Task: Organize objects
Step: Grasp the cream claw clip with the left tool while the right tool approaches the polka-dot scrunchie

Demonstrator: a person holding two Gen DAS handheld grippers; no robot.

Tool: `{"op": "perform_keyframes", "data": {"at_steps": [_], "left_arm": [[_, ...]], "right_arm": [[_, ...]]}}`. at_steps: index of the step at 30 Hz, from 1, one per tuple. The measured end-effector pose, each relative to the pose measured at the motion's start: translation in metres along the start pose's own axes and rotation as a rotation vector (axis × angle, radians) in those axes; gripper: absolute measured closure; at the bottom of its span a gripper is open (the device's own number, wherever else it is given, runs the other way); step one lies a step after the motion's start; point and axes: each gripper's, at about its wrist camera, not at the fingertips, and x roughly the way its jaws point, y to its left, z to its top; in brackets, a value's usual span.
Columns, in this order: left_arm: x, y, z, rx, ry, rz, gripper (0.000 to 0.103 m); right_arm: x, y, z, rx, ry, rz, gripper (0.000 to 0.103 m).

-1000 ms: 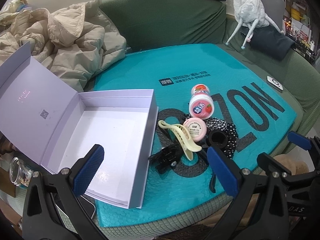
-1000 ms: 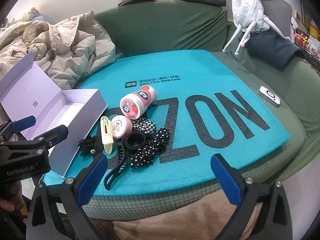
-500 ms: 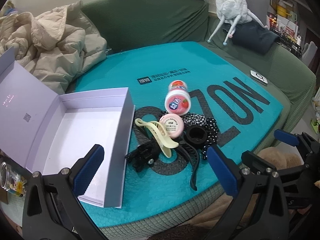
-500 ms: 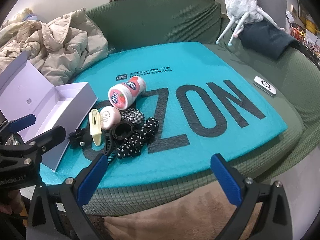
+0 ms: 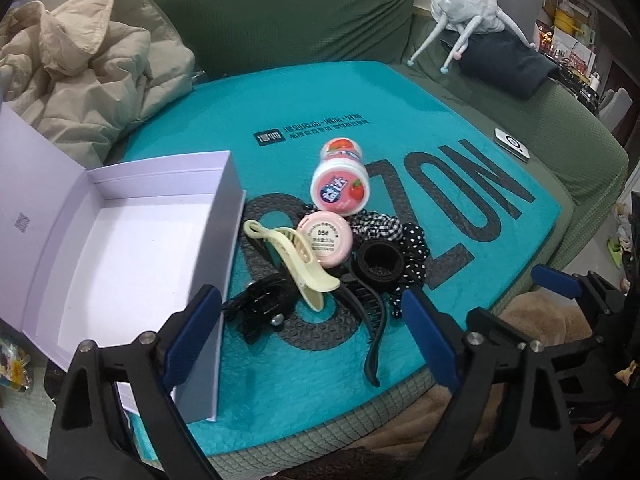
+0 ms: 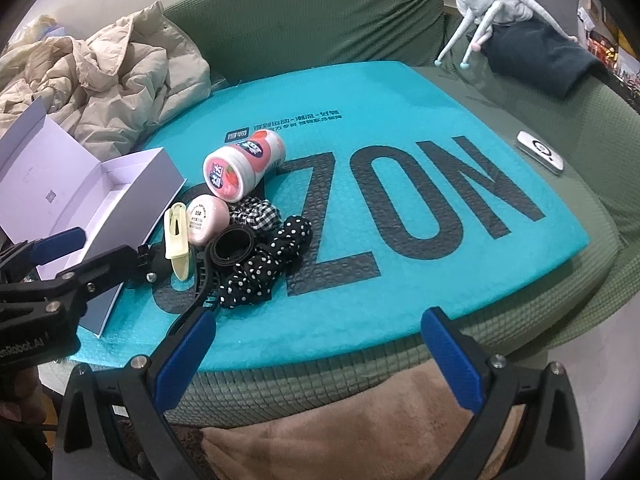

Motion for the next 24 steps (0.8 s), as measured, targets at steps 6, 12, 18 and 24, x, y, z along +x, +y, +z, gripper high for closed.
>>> {"op": "perform_keyframes", "data": {"at_steps": [6,12,18,24], "left_arm": [[0.018,0.0,0.003,-0.012,0.041,-0.007,0.026],[0.035,0.005,0.004,-0.03,0.085,-0.009,0.042],[0.044,0.002,0.005,-0.017,0.1,-0.03,0.049],[0.057,0.002,0.006,-0.026,0.137,-0.053,0.058]], "right_arm": [[0.011,0.002,0.003,-0.008,0.029,0.019,0.008],[0.023,0.009,0.006,-0.033,0.055,0.058,0.013],[0.034,0.017,0.009,-0.054,0.07,0.086,0.018],[0.045,0.02,0.012,-0.063,0.077,0.105,0.026]]}}
